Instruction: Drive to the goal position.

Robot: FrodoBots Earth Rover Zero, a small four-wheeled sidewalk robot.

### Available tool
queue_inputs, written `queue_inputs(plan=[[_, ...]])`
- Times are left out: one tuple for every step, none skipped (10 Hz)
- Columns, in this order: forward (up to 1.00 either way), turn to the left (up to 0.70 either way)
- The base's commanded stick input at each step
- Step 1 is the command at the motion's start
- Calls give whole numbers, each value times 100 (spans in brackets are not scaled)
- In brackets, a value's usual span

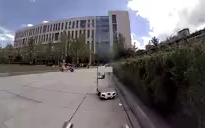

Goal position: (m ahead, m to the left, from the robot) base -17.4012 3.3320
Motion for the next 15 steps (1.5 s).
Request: queue_inputs(plan=[[5,3],[5,3],[5,2],[5,3],[5,1],[5,1],[5,1],[5,1],[5,1],[5,1],[5,4],[5,1],[5,3],[5,2],[5,1]])
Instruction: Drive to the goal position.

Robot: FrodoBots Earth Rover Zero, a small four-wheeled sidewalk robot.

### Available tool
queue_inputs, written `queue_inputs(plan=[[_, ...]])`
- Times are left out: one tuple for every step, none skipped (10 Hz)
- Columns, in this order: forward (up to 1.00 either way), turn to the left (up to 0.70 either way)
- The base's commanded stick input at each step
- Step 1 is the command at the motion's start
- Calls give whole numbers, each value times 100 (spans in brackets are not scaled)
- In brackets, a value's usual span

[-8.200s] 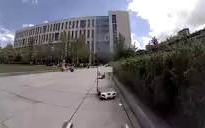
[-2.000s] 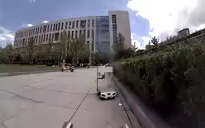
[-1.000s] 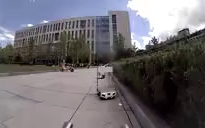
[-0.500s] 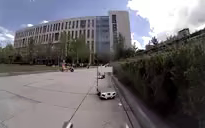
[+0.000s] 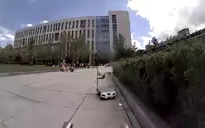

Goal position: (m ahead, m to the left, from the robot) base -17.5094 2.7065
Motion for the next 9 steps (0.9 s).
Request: queue_inputs(plan=[[5,1],[5,1],[5,1],[5,1],[5,1],[5,1],[5,1],[5,1],[5,1]])
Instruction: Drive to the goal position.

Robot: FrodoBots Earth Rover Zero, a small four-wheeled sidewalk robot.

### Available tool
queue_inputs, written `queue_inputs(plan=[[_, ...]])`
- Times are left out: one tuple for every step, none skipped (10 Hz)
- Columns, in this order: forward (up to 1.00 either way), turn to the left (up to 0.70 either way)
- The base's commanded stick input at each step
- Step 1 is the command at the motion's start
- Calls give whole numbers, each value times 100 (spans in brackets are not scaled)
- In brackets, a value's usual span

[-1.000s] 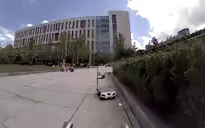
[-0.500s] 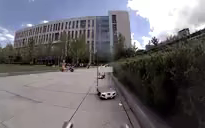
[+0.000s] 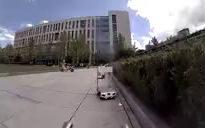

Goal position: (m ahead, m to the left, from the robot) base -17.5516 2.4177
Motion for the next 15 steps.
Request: queue_inputs(plan=[[5,1],[5,1],[5,1],[5,1],[5,1],[5,1],[5,1],[5,1],[5,1],[5,1],[5,1],[5,1],[5,1],[5,0],[5,1]])
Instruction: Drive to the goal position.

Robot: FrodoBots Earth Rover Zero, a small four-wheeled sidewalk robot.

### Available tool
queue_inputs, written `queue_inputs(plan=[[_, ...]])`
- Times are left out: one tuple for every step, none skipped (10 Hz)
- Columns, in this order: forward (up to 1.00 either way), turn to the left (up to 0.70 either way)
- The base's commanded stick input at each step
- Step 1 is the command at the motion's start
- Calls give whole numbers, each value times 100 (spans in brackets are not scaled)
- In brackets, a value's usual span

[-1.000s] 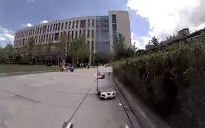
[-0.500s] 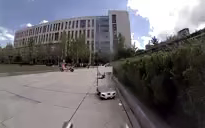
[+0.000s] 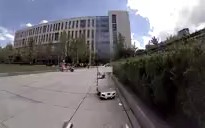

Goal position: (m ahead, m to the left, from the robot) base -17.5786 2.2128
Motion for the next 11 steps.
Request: queue_inputs(plan=[[5,1],[5,1],[5,1],[5,4],[5,1],[5,1],[5,1],[5,0],[5,1],[5,1],[5,1]])
